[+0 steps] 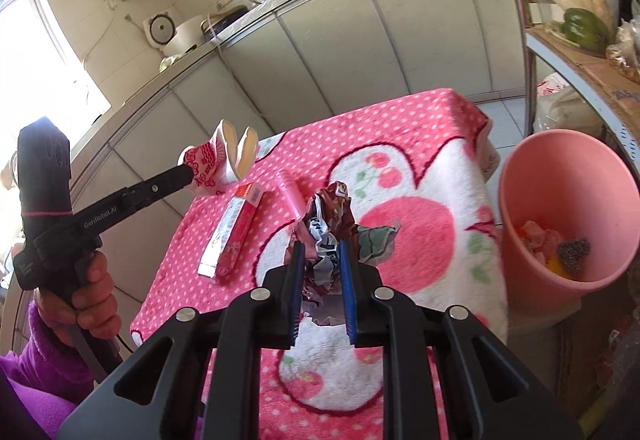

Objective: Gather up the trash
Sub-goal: 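Carry the paper cup and foil wrapper in both tools over the pink bucket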

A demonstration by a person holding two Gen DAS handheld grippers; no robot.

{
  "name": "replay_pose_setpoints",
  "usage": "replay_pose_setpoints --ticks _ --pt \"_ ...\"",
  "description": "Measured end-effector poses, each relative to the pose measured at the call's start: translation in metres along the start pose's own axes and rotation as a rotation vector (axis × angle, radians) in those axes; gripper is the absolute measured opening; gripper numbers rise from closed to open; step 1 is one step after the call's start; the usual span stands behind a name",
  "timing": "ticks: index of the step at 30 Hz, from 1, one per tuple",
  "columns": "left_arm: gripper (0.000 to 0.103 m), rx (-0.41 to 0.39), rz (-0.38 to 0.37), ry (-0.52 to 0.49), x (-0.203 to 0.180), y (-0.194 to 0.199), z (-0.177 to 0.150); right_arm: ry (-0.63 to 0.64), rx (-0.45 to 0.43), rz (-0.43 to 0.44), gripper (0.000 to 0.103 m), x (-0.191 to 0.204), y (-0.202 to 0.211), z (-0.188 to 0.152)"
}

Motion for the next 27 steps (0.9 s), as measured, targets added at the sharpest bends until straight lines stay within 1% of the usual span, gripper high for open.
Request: replay_pose_setpoints --ticks 5,8,13,15,17,20,22,27 --pt "0.009 0.016 -0.032 -0.035 -0.028 -0.014 0.0 -0.038 -0.043 -0.048 0.018 -0.027 0.02 0.005" --pt "0.009 0.026 -0.054 -0.054 -0.047 -0.023 0.0 -0.056 -0.079 -0.103 0.018 -0.046 0.035 0.011" --pt "0.009 0.049 -0.107 -0.105 -0.085 -0.042 -0.001 -0.1 -0.138 -0.221 0.018 -0.088 0.061 0.016" --pt "0.009 0.054 -0.126 -0.125 -0.103 -0.051 -0.001 -0.115 -0.162 -0.295 0.018 -0.109 0.071 0.017" --pt "0.009 0.067 -0.144 -0.147 -0.12 -0.062 -0.002 -0.132 -0.176 -0.346 0.018 -0.127 0.077 0.015" --pt "0.009 0.103 -0.165 -0.187 -0.151 -0.085 -0.008 -0.156 -0.175 -0.394 0.018 -0.15 0.078 0.011" --pt "0.009 0.117 -0.166 -0.221 -0.168 -0.099 -0.013 -0.171 -0.164 -0.417 0.018 -0.165 0.074 0.007" --pt "0.009 0.176 -0.163 -0.269 -0.202 -0.142 -0.03 -0.203 -0.14 -0.446 0.018 -0.192 0.059 -0.005"
Point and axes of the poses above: each gripper's, at about its wrist camera, not at the fingertips, and y roughly against the way its jaws point, x to its left, z to its top, the point moved 7 cm from there along -y, roughly the way its jaws point, and after that the axes turned 7 degrees about y, right-handed, at the moved point
